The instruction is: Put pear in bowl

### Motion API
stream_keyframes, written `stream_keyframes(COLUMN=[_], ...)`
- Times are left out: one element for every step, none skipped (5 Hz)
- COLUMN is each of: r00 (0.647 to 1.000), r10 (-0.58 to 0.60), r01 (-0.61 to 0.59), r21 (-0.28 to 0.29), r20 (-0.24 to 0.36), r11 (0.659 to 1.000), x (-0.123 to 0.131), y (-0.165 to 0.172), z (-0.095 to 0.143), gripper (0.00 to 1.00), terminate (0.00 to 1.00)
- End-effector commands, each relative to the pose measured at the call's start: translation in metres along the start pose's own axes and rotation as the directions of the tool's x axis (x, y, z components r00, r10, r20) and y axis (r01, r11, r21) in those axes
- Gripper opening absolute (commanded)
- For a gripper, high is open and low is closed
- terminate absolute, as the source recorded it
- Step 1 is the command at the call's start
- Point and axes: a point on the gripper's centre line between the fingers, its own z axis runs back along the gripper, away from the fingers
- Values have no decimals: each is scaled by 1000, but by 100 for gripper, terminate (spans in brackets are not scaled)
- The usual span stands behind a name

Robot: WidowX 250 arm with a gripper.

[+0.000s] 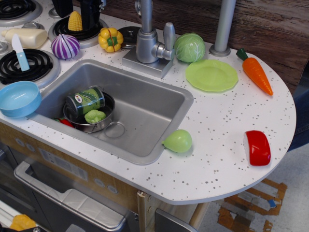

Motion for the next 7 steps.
stream_keyframes(r00=[1000,998,996,992,991,989,982], r10=[0,55,58,84,96,104,135], r01=[0,-55,-58,-82,-91,-96,-125], r21=[0,8,0,-25,-51,-79,-81], r20=[0,23,60,92,97,106,129], r11=[1000,998,998,996,995,992,989], x=[0,-1,-1,-4,-8,-12,-17], y=[0,-30,-79,-129,-171,-208,-221], z=[0,18,31,32,29,19,7], gripper=[100,100,100,100,100,100,100], terminate=[0,0,0,0,0,0,0])
